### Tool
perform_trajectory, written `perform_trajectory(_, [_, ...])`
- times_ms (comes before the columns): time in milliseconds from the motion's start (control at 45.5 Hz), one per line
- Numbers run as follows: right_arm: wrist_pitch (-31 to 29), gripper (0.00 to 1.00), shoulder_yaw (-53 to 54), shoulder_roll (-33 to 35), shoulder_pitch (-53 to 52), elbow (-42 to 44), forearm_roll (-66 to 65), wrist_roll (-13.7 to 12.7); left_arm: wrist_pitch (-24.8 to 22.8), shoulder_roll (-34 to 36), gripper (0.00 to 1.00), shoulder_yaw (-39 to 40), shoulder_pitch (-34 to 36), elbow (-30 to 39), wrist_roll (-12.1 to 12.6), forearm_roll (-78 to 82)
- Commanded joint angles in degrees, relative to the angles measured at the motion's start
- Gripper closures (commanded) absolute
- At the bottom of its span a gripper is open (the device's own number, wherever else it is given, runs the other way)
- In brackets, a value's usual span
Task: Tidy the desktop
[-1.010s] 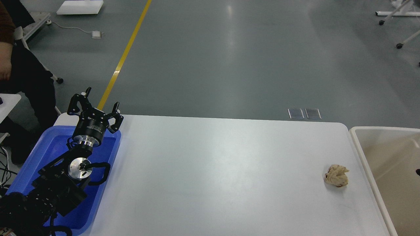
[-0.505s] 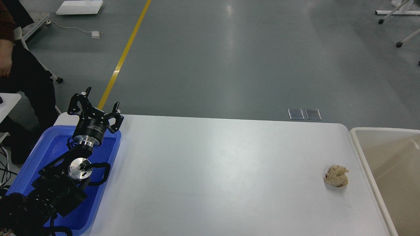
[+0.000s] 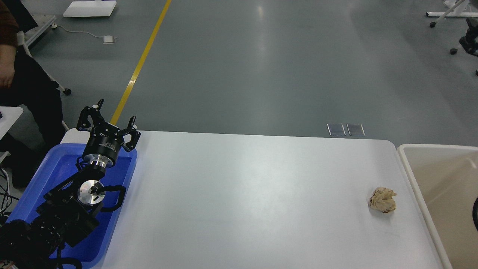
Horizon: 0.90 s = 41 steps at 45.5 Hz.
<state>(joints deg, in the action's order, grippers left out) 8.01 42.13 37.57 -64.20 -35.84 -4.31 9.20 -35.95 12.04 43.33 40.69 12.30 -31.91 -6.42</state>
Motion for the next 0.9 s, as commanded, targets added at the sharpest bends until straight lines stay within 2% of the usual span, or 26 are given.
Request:
perform_trajectory(0, [-4.84, 0.01, 4.71, -3.11, 7.23, -4.58, -1.14, 8.02, 0.0, 0.0, 0.0, 0.0, 0.0, 0.0, 0.0, 0.0])
perform_trajectory(132, [-4.93, 0.01, 4.28, -6.62, 12.24, -5.03, -1.4, 16.54, 0.0, 0.0, 0.0, 0.0, 0.0, 0.0, 0.0, 0.0])
perform_trajectory(198, [-4.84, 0.01, 3.92, -8.38, 14.62, -4.94, -1.41, 18.92, 0.0, 0.0, 0.0, 0.0, 0.0, 0.0, 0.0, 0.0])
perform_trajectory(527, [-4.84, 0.01, 4.8, -15.94, 25.17, -4.5, -1.41, 18.93, 0.0, 0.0, 0.0, 0.0, 0.0, 0.0, 0.0, 0.0])
perform_trajectory(878, [-4.84, 0.01, 4.71, -17.97, 26.84, -4.15, -1.23, 18.93, 0.0, 0.0, 0.0, 0.0, 0.0, 0.0, 0.0, 0.0])
